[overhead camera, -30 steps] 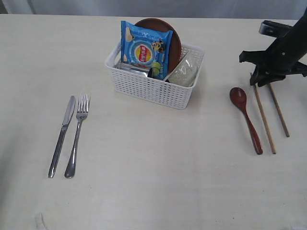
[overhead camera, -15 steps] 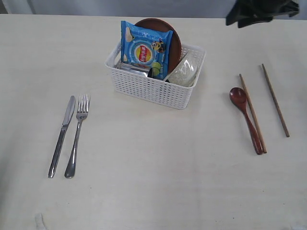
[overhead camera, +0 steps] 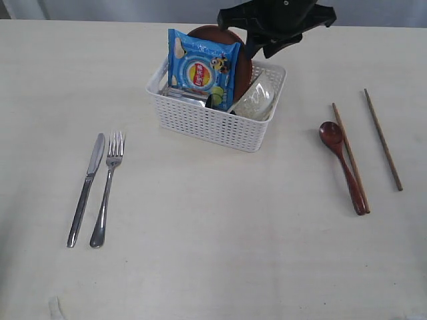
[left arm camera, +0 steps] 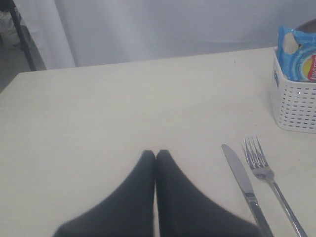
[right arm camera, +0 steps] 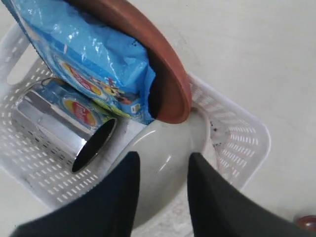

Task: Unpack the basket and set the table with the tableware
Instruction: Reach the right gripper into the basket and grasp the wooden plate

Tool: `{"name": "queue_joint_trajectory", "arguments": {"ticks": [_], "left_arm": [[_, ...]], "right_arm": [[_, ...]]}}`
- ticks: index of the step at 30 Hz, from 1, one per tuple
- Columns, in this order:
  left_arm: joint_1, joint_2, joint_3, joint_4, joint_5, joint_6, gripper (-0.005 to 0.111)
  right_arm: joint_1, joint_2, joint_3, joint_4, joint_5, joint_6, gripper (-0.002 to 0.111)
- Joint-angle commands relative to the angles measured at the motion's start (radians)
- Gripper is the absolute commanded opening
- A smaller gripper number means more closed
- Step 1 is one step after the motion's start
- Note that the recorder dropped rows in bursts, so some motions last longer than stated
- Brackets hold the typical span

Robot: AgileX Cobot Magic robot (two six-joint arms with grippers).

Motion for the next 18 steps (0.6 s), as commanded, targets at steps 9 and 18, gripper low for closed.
{"name": "queue_joint_trajectory", "arguments": {"ticks": [9, 18], "left_arm": [[-0.005, -0.002, 0.002, -0.003, -0.001, -0.002, 0.0], [-0.005, -0.002, 0.002, -0.003, -0.001, -0.002, 0.0]], "right_arm": [[-0.001, 0.083, -0.025, -0.076, 0.054, 0.019, 0.032], [-0.004, 0.048, -0.029, -0.04, -0.092, -0.282, 0.038]]}}
